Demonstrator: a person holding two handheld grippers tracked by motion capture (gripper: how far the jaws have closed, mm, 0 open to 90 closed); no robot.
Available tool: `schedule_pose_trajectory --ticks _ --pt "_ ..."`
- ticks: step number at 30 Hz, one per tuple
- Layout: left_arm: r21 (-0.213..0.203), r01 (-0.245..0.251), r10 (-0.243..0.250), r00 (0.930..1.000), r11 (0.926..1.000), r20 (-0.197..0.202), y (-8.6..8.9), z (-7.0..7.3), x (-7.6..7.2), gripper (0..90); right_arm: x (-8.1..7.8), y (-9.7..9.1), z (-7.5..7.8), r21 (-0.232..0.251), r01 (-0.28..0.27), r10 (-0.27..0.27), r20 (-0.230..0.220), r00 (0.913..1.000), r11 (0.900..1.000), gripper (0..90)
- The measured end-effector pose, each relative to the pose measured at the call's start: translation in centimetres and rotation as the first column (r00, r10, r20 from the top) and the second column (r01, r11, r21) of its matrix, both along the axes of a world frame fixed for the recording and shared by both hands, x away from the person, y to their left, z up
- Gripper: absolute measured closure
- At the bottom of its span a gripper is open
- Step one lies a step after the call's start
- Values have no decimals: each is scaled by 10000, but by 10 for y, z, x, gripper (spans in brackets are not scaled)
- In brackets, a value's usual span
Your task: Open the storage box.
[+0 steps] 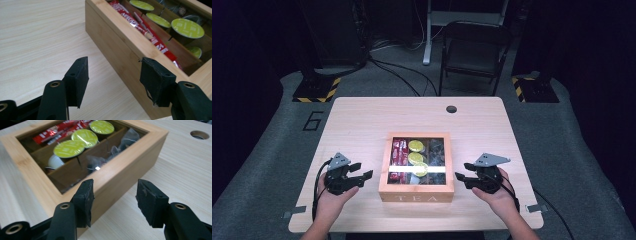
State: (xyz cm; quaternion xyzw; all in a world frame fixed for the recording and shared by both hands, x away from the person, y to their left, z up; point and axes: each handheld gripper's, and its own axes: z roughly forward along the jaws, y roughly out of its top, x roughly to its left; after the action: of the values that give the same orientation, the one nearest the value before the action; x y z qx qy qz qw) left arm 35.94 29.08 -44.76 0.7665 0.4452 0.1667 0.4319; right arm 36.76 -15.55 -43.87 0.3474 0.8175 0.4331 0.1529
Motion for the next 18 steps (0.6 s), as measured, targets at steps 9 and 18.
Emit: schedule_pose_trajectory --ticks 9,18 --pt "0 148 -148 9999 9999 -61 -9 11 -10 408 -17 8 18 333 -351 353 -49 9994 9988 482" --pt "-269 551 -549 9985 9981 92 -16 7 -25 394 -30 14 13 434 -409 402 170 9990 9982 474"
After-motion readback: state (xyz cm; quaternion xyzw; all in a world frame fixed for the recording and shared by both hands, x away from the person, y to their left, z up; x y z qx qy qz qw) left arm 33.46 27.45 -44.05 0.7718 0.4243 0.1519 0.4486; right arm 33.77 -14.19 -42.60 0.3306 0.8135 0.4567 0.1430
